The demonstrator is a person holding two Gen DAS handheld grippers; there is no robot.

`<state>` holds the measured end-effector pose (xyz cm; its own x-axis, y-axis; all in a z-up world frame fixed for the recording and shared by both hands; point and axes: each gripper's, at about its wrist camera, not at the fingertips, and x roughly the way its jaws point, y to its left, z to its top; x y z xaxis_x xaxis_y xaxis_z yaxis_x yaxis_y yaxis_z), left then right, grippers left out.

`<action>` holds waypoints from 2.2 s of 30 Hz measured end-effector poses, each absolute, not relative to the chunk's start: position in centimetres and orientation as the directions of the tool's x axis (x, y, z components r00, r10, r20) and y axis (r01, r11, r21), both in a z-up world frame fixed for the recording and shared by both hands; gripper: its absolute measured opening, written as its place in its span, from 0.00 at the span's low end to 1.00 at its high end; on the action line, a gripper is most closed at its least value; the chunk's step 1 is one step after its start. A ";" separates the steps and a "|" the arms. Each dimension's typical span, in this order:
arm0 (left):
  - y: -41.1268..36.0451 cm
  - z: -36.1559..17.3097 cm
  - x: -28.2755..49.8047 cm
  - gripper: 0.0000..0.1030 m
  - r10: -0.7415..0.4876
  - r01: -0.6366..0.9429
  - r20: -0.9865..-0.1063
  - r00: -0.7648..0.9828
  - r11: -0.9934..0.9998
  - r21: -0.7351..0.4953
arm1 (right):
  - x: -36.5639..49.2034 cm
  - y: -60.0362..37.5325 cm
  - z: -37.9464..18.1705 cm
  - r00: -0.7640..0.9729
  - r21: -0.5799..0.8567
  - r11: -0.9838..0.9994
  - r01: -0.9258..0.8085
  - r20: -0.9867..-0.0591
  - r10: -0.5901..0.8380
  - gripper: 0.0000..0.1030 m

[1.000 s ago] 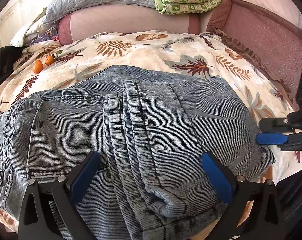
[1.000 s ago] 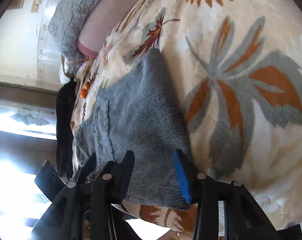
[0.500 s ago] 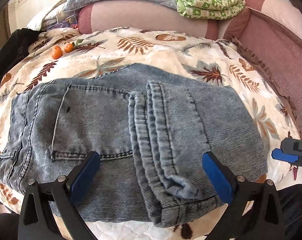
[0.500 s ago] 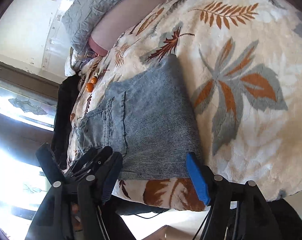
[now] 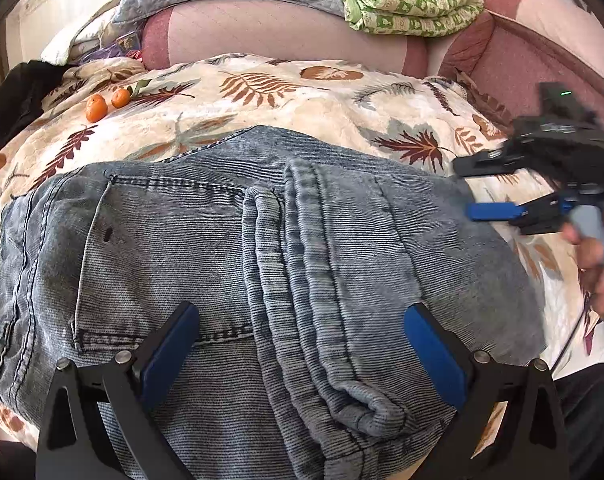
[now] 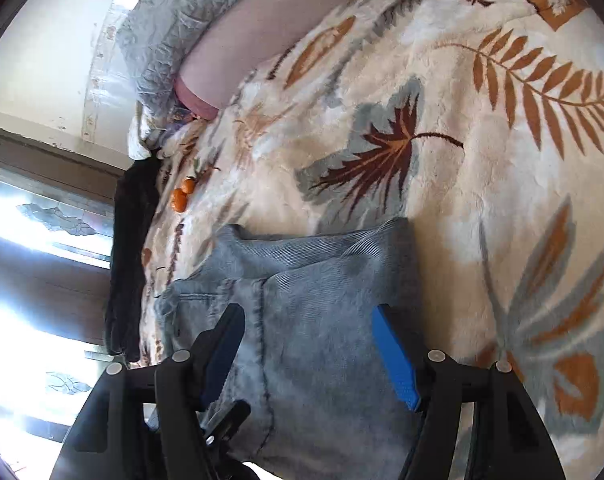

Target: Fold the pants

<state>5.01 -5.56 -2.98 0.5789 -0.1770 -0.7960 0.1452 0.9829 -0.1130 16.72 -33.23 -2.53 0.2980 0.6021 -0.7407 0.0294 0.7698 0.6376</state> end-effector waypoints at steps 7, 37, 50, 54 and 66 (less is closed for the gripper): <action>-5.6 -2.9 4.8 0.99 -0.179 0.171 -0.786 0.591 0.981 -0.095 | 14.0 -33.1 0.2 0.348 0.633 0.774 0.007 -0.727 0.591 0.67; 19.2 -3.7 -4.0 0.99 -0.226 -0.408 -0.649 0.727 0.617 -0.673 | 9.3 -13.9 2.6 0.157 0.790 0.575 -0.211 -0.554 0.818 0.79; 21.8 -5.3 -0.8 0.98 -0.348 -0.387 -0.558 0.753 0.451 -0.804 | 14.0 -9.0 -0.3 0.125 0.650 0.749 -0.130 -0.739 0.662 0.78; 21.6 -5.2 0.0 0.98 -0.348 -0.387 -0.560 0.752 0.456 -0.802 | 15.2 -7.9 -4.3 0.079 0.617 0.783 -0.079 -0.779 0.622 0.79; 22.4 -6.9 0.6 0.43 -0.403 -0.411 -0.570 0.716 0.417 -0.811 | 15.1 -9.4 -3.9 0.072 0.665 0.741 -0.090 -0.738 0.671 0.81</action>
